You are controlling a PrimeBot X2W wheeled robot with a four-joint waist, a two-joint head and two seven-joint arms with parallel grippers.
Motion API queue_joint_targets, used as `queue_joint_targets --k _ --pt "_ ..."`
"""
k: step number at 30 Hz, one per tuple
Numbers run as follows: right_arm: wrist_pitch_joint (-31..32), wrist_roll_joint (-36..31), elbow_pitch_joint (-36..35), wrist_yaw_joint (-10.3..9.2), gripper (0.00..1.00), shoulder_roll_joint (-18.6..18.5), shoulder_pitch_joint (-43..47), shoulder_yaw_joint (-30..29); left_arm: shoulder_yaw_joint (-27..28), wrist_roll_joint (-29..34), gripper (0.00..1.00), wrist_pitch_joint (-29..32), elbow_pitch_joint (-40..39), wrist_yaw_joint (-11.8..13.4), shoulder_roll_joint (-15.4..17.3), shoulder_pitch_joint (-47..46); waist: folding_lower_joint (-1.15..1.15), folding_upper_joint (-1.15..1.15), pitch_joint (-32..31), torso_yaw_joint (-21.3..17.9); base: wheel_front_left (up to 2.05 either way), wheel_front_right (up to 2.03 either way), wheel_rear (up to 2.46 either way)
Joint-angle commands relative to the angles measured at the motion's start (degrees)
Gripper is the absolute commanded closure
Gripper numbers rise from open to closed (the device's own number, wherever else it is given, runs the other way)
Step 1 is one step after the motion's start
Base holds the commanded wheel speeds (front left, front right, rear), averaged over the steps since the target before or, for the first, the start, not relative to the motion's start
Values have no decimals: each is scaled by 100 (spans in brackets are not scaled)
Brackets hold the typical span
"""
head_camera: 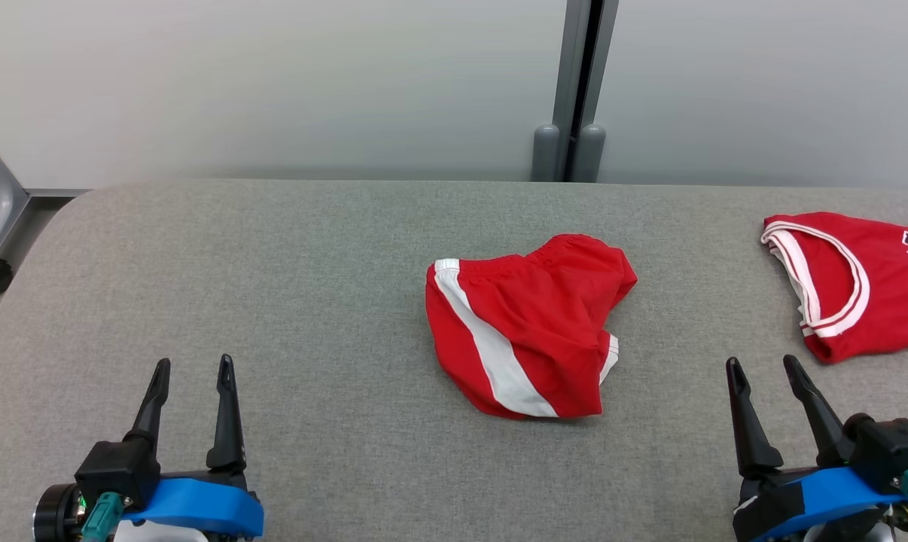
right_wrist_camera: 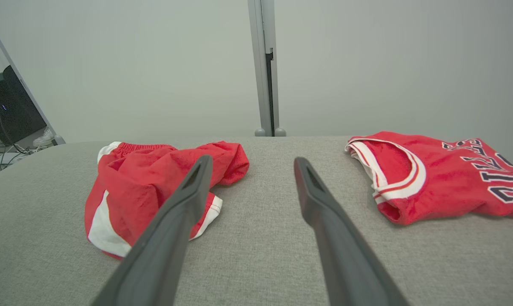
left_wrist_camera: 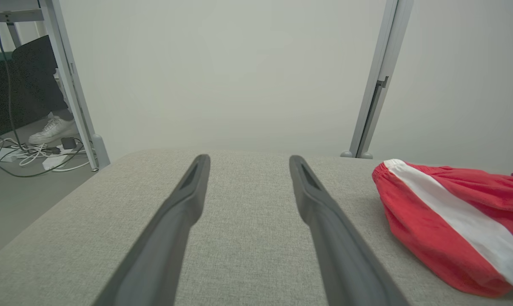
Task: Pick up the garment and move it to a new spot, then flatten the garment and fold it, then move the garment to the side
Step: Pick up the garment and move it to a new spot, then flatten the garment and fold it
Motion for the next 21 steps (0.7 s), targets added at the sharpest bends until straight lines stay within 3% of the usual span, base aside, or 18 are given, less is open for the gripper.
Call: queue_joint_targets --k 1,13,21 --pt "3 -21 -16 3 0 -5 58 -1 36 60 0 -26 16 -19 -5 11 0 0 6 -8 0 0 0" --pt "11 -27 7 3 0 -6 39 -7 80 205 0 -27 118 -123 -103 -83 0 0 29 -24 0 0 0" --pt "3 -22 -19 3 0 -6 -136 55 -221 360 0 119 274 -414 -126 -1061 0 0 250 -129 0 0 0"
